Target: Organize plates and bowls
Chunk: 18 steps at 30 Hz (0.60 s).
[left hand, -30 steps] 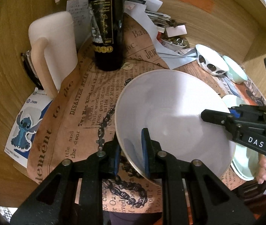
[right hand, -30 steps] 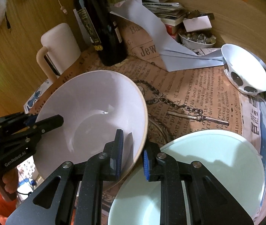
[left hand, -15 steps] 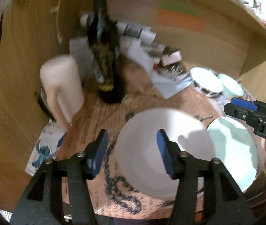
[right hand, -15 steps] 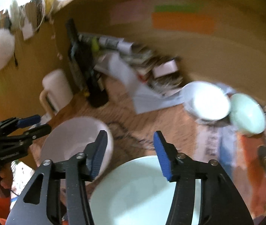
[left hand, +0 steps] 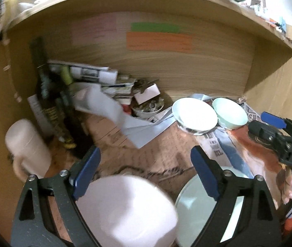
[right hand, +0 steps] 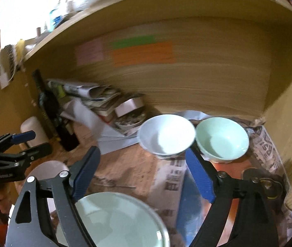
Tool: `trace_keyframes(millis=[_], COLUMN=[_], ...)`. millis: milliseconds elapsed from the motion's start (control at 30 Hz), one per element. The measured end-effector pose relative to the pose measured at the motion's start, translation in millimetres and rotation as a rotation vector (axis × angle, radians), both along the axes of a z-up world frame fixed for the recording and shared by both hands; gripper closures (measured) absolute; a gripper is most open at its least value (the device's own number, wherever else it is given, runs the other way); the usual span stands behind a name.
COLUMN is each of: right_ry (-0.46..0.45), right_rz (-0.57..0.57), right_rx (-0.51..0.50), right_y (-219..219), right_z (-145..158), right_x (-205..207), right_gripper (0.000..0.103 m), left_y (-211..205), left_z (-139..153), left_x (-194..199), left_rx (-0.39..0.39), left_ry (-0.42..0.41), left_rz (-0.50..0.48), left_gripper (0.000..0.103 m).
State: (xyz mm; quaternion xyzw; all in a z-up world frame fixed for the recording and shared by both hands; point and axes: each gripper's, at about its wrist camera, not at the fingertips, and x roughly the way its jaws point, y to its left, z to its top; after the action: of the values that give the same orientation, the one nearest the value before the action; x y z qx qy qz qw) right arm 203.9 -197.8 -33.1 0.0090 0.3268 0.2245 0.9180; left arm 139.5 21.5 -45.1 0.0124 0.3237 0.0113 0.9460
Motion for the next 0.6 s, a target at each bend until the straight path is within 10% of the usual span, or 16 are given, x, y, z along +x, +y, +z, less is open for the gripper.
trace_keyframes(millis=[600], right_ry=[0.098], right_rz=[-0.043], right_rx=[-0.027], right_y=[-23.2], right_z=[-38.0], right_x=[86.0], right_gripper=[0.020], left_y=[-54.8], left_z=[-37.5], left_x=[149.4], left_rx=[-0.042], left_ry=[0.264], left_rz=[-0.014], left_gripper=[0.013])
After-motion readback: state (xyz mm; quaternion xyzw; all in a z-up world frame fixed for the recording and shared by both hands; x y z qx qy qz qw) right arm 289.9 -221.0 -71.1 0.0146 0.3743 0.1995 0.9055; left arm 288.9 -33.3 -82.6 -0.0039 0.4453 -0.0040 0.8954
